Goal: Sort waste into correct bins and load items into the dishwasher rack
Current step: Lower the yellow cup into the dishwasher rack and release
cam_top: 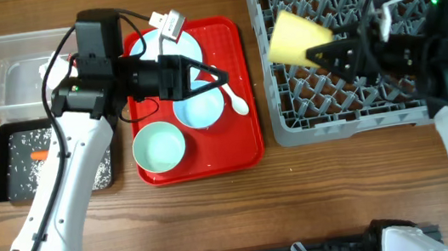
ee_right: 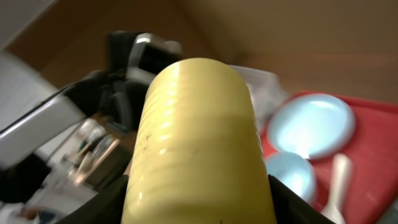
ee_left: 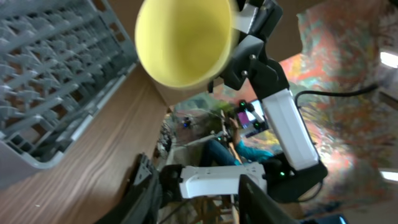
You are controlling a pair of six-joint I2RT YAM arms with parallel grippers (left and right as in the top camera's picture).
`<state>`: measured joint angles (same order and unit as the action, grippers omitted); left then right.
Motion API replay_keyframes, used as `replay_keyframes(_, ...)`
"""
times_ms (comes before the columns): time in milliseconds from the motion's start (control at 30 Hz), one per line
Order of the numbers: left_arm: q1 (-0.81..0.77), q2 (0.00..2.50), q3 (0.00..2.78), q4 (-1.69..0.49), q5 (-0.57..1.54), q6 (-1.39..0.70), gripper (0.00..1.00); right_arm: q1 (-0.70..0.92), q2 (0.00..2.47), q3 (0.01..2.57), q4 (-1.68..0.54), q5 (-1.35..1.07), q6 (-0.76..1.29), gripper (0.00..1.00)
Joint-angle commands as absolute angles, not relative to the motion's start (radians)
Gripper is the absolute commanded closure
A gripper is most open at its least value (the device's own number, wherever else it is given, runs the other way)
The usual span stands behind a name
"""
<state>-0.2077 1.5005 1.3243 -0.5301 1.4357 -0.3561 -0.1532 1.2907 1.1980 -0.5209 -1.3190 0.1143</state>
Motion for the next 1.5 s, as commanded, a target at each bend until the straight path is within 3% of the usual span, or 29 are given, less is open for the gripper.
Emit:
replay_keyframes(0,-0.204,1.485,1.335,-0.553,1.233,-0.343,0.53,-0.188,1.289,1.205,-0.656,-1.028,0.105,0.48)
replay_keyframes(167,-0.205,1.489,1.335,-0.842,0.226,-0.344,0.43,-0.129,1.283,1.357,-0.981,-0.47,0.106,0.5)
replay_keyframes(233,-0.205,1.489,1.335,-0.892,0.137,-0.344,0.4,-0.064,1.286,1.421,-1.039,-0.311,0.13,0.49)
replay_keyframes(433,-0.205,1.489,1.335,-0.948,0.108,-0.348,0.41,0.141,1.412,1.503,-1.162,0.009,0.19,0.48)
replay_keyframes(667,-0.205,1.489,1.335,-0.967,0.108,-0.348,0.41,0.147,1.7,1.502,-1.148,0.007,0.19,0.46)
replay_keyframes(967,-0.205,1.492,1.335,-0.967,0.108,-0.348,0.41,0.147,1.794,1.497,-1.077,0.003,0.186,0.45)
replay_keyframes(1267,-0.205,1.522,1.327,-0.984,0.114,-0.348,0.41,0.146,1.797,1.497,-1.122,0.003,0.186,0.23)
replay_keyframes(1467,-0.205,1.522,1.327,-0.985,0.114,-0.348,0.41,0.091,1.797,1.498,-1.122,-0.009,0.206,0.23)
